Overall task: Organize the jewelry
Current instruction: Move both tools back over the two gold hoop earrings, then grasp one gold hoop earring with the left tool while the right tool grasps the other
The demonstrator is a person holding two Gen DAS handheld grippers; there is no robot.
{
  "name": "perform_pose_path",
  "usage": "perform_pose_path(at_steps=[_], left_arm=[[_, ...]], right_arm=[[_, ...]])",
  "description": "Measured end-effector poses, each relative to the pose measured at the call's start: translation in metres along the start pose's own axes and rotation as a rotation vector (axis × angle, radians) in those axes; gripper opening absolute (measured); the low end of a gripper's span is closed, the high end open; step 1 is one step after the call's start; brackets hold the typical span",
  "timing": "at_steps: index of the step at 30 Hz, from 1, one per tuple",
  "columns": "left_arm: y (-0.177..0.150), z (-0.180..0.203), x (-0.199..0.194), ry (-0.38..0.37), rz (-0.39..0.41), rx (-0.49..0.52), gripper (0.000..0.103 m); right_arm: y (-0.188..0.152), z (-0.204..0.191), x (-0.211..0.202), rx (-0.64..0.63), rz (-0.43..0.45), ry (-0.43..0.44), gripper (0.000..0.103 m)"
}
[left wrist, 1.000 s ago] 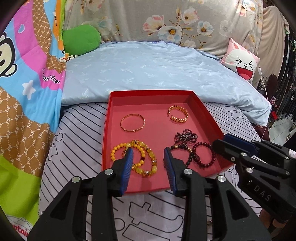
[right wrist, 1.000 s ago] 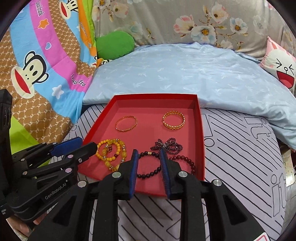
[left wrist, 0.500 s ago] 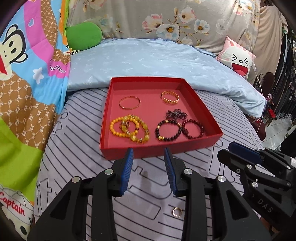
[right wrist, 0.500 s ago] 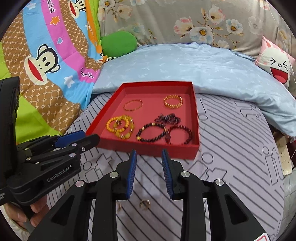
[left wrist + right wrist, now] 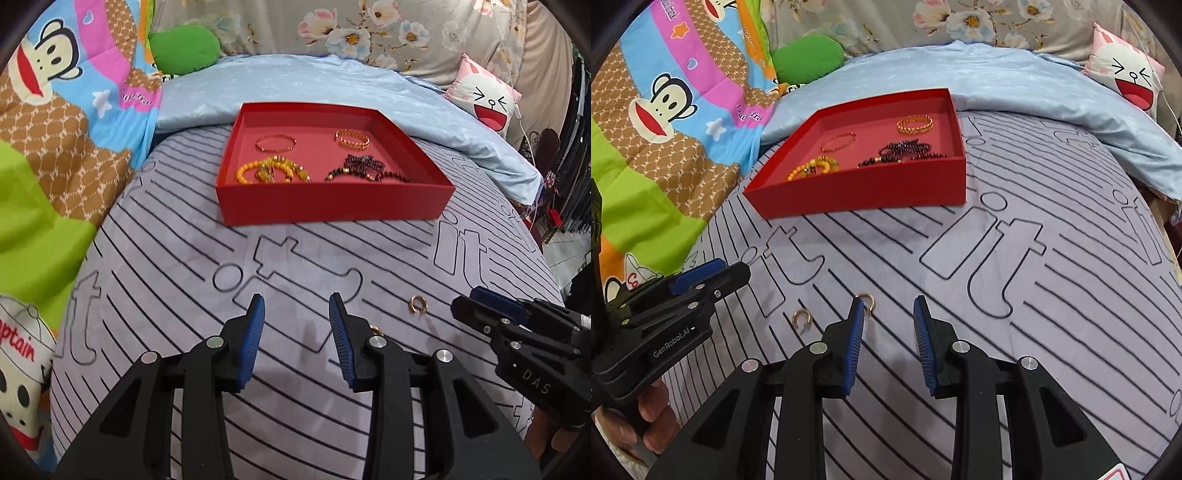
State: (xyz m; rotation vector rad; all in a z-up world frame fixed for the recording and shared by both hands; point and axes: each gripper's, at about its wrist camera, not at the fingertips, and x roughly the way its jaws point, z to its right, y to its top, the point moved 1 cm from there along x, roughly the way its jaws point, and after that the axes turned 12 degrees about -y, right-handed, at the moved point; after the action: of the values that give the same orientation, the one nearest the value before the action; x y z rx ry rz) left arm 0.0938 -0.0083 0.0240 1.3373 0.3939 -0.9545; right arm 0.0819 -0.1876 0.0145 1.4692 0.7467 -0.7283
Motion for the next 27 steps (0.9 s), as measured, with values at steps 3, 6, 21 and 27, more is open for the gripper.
perform_pose_path(at_steps=[3,6,21,27], left_arm=[[-0.009,0.0,0.002,0.001,-0.003,-0.013,0.04],[-0.014,0.0,0.004,0.011,-0.002,-0.012,0.043],[-0.02,-0.002,0.01,0.037,-0.011,-0.015,0.046],[-0.021,-0.002,0.011,0.043,-0.013,-0.014,0.048]], right_arm=[[-0.003,-0.005,0.004,-0.001,-0.007,0.007,0.028],[-0.004,-0.011,0.009,-0.011,-0.011,0.007,0.028],[0.001,-0.027,0.028,-0.036,-0.012,-0.018,0.028],[0.002,-0.032,0.031,-0.046,-0.007,-0.024,0.028]])
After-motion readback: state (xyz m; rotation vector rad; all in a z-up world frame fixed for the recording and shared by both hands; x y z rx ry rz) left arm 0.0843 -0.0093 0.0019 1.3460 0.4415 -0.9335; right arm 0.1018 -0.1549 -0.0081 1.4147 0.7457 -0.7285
